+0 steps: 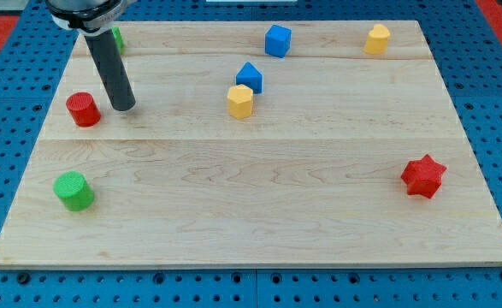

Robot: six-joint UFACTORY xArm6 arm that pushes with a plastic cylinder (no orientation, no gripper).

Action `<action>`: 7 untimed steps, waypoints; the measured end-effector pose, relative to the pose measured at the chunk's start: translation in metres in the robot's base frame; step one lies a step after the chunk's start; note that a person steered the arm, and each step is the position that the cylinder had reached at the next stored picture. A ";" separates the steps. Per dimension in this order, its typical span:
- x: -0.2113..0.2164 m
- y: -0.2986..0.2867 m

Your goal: Move the red star towards the center right

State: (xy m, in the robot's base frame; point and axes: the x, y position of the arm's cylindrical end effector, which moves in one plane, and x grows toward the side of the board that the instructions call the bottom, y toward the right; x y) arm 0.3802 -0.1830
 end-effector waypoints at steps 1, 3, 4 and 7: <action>-0.001 0.001; -0.005 0.024; 0.027 0.054; 0.166 0.249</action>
State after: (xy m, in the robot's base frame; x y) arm 0.5466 0.0659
